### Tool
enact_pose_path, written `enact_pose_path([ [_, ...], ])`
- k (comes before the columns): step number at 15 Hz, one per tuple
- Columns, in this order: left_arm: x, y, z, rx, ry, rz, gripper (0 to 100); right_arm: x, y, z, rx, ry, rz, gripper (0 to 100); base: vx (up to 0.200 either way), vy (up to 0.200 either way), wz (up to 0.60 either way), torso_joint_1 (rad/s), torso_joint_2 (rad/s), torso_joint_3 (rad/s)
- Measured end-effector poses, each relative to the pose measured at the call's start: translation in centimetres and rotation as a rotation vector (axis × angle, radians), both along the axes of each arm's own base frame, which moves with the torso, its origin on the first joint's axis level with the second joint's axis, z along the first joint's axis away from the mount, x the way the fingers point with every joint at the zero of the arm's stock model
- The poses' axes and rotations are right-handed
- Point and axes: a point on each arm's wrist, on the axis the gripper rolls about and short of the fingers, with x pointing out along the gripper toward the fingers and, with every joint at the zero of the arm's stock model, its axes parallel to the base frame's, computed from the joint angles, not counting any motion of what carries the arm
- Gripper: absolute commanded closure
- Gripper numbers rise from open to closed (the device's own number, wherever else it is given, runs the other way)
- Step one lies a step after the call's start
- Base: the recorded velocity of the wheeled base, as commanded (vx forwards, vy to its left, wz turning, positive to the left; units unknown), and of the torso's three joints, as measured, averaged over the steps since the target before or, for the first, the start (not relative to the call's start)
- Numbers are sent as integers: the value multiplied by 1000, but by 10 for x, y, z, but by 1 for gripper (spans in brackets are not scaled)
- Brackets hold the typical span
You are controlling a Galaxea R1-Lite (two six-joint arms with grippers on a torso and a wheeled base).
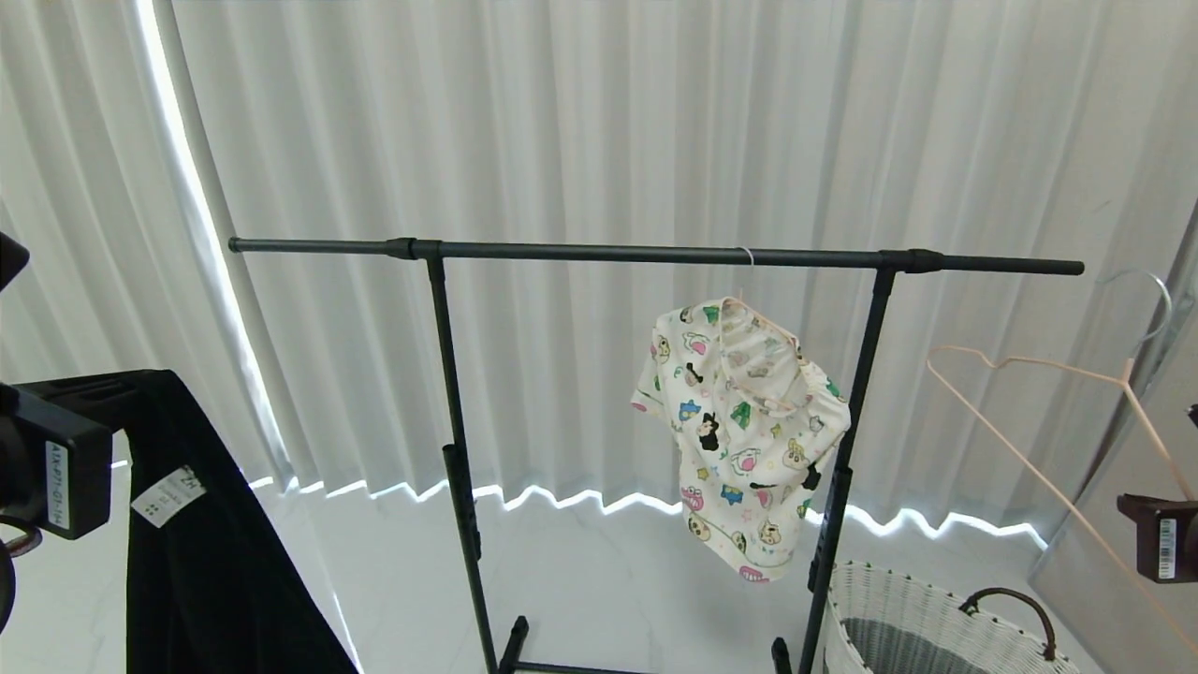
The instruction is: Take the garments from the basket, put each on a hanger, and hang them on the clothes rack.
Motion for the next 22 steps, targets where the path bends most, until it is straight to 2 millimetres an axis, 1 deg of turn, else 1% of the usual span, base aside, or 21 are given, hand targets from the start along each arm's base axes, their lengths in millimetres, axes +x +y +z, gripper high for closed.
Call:
enact_pose_path([
  [1,0,0,0,0,0,-2,100,0,2,1,0,-2,11,100,-200,0,0,2,7,7],
  [4,-1,-4,0,0,2,-37,100,-1,11,3,2,-13,67,100,0,0,0,0,0,0],
  [7,2,-15,-2,-6,20,-107,100,-6,32,5,10,-26,207,100,0,0,0,0,0,0],
  [9,11,-25,2,-30,25,-147,100,-11,49,6,14,-33,316,100,0,0,0,0,0,0],
  [11,28,-38,8,-89,44,-160,100,-16,65,11,40,-51,417,100,0,0,0,0,0,0],
  [13,51,-55,15,-150,66,-129,100,-22,84,21,111,-71,516,100,0,0,0,0,0,0],
  [15,77,-70,12,-156,91,-47,100,-32,103,30,175,-72,620,100,0,0,0,0,0,0],
  [17,100,-86,8,-205,118,20,100,-45,119,35,221,-43,725,100,0,0,0,0,0,0],
  [19,116,-101,4,-250,136,51,100,-58,133,42,285,-13,813,100,0,0,0,0,0,0],
  [22,126,-110,-3,-245,160,51,100,-72,145,48,327,10,911,100,0,0,0,0,0,0],
])
